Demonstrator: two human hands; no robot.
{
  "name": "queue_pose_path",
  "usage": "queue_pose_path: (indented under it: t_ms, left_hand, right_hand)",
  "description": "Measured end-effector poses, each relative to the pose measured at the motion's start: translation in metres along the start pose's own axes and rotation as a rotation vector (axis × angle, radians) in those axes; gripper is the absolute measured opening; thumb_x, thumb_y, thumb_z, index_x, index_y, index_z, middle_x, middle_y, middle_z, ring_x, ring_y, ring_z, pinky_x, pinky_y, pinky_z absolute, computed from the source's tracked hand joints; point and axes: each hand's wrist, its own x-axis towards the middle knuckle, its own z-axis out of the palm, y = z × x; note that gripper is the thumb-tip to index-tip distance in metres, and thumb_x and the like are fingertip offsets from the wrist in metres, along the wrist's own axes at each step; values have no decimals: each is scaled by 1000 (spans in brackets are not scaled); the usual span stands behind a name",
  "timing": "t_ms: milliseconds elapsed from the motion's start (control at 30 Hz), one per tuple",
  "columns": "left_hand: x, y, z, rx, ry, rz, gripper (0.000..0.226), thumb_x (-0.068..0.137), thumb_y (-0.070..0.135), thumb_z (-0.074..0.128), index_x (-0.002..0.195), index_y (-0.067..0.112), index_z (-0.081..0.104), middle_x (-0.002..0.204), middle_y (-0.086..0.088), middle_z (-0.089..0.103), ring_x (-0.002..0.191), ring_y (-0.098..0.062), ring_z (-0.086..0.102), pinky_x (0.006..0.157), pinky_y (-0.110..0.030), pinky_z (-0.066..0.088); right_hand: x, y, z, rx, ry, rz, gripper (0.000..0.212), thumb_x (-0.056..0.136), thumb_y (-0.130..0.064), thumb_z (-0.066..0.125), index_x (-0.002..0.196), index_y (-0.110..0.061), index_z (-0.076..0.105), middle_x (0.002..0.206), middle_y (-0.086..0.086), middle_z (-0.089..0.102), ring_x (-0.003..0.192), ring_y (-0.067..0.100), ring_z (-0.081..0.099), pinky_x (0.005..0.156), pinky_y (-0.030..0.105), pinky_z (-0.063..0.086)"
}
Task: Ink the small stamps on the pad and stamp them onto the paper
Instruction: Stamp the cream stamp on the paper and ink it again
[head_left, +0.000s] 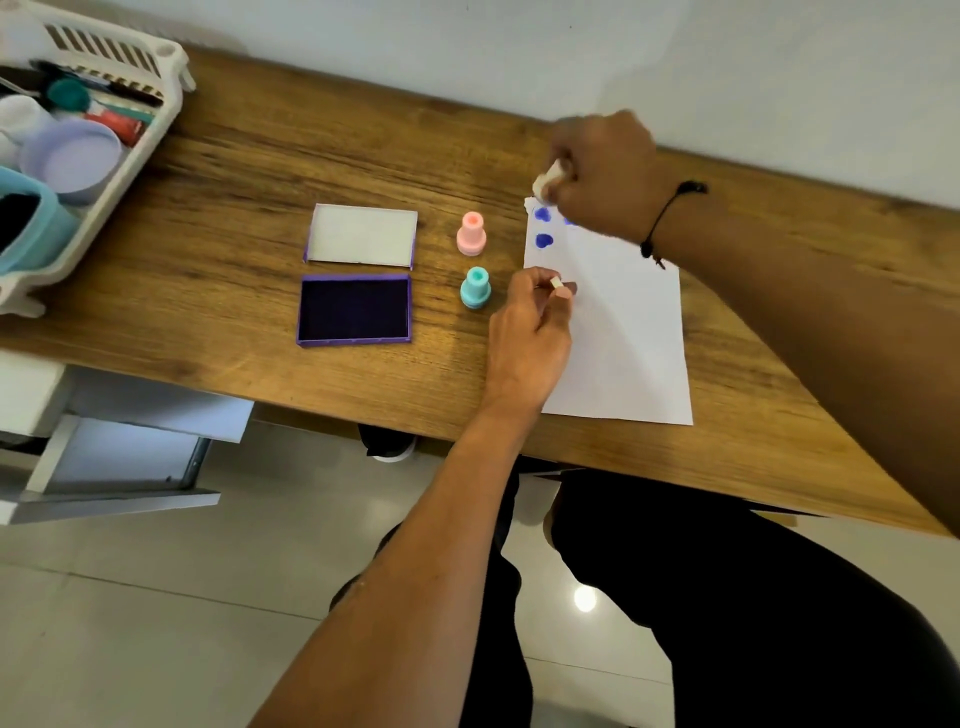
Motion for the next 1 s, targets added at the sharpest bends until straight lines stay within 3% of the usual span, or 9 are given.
queue_pose_path:
  t_ms: [67, 133, 200, 267, 400, 500, 767, 1000]
  left_hand:
    - [-2, 7, -6, -46, 22, 24, 16, 93, 18, 48, 108, 15, 49, 117, -9, 65, 112, -15, 59, 85, -16, 43]
    - [-5, 12, -13, -128, 49, 50, 10, 92, 20, 48, 102, 20, 48, 112, -9, 66, 110, -17, 60, 89, -22, 45]
    - [-9, 15, -20, -181, 53, 66, 7, 93, 20, 48, 98, 25, 49, 101, -1, 66, 106, -17, 61, 92, -29, 46]
    - [-12, 16, -23, -202, 56, 73, 10, 92, 20, 49, 96, 29, 50, 96, 2, 62, 101, -15, 59, 91, -32, 46]
    - [-17, 19, -24, -249, 82, 53, 16, 90, 16, 52, 91, 32, 55, 93, 4, 59, 93, -17, 56, 92, -38, 48]
    - [-20, 21, -24, -314, 73, 56, 15, 90, 12, 52, 94, 25, 58, 88, 7, 61, 86, -13, 58, 87, -31, 51]
    - [-24, 27, -27, -329, 111, 61, 21, 89, 6, 53, 108, 6, 59, 88, 5, 64, 77, -7, 59, 75, -19, 53]
    - [-29, 26, -42, -311, 104, 25, 14, 90, 6, 52, 99, 8, 62, 81, -1, 64, 69, -9, 57, 66, -18, 51]
  right_hand:
    - [-3, 0, -20, 116, 100, 67, 22, 78, -16, 58, 92, 0, 64, 94, 15, 67, 92, 32, 61, 74, 31, 43]
    - [-13, 1, -35, 238, 119, 134, 22, 77, -15, 61, 89, 2, 65, 87, 14, 68, 82, 27, 63, 74, 34, 47]
    - [-28, 1, -42, 424, 64, 222, 19, 76, -15, 64, 87, 1, 64, 77, 12, 68, 62, 19, 60, 64, 34, 51]
    - [-45, -1, -42, 587, -10, 296, 12, 77, -16, 66, 84, -6, 64, 67, 7, 64, 51, 14, 53, 50, 28, 45]
    - [-73, -13, -36, 870, -99, 394, 6, 81, -7, 62, 80, -12, 64, 64, 8, 63, 42, 9, 51, 43, 23, 41]
    - [-85, -23, -32, 1001, -134, 394, 9, 83, -5, 60, 79, -12, 64, 60, 8, 61, 38, 8, 49, 41, 20, 42]
    - [-89, -36, -25, 928, -144, 365, 8, 85, -9, 60, 81, -15, 62, 64, 7, 62, 39, 4, 51, 45, 23, 43]
    - [-96, -47, -15, 889, -125, 313, 4, 85, -15, 61, 87, -12, 63, 65, 5, 64, 43, 4, 54, 45, 21, 46]
